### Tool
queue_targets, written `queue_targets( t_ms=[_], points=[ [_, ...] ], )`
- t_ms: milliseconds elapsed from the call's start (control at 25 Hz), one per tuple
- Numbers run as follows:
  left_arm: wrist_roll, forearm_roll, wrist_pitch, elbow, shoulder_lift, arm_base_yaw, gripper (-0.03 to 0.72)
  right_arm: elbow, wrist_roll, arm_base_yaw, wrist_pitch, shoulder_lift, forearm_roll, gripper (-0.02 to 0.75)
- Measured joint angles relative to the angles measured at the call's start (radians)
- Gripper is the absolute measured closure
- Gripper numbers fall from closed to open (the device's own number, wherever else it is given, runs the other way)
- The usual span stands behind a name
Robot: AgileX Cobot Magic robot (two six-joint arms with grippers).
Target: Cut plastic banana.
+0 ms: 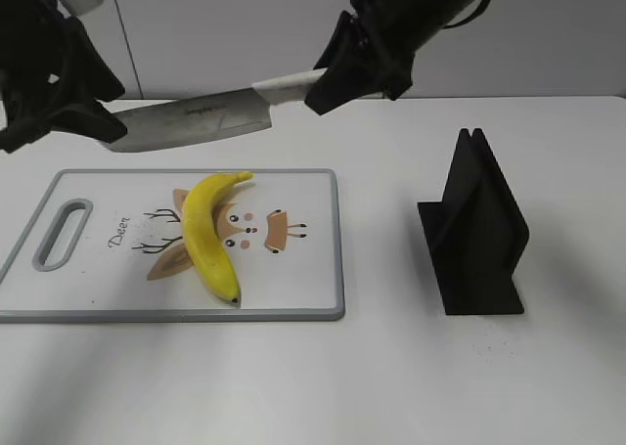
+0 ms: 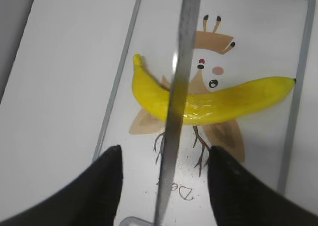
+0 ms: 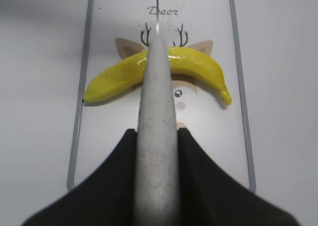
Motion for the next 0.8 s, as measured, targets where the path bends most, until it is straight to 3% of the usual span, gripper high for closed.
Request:
queue_targets(
  t_ms=[360, 640, 800],
  points=[
    [0.005, 0.011, -0.015, 0.000, 0.105, -0.005, 0.195, -0.005, -0.021, 0.036, -0.011, 0.037, 0.012, 0.552],
    [0.007, 0.012, 0.000, 0.000, 0.119, -0.005, 0.437, -0.005, -0.024, 0.036, -0.030, 0.039, 0.029, 0.552],
    [0.007, 0.012, -0.001, 0.000, 0.119, -0.005, 0.616, -0.005, -0.029, 0.036, -0.030, 0.048, 0.030, 0.552]
  ],
)
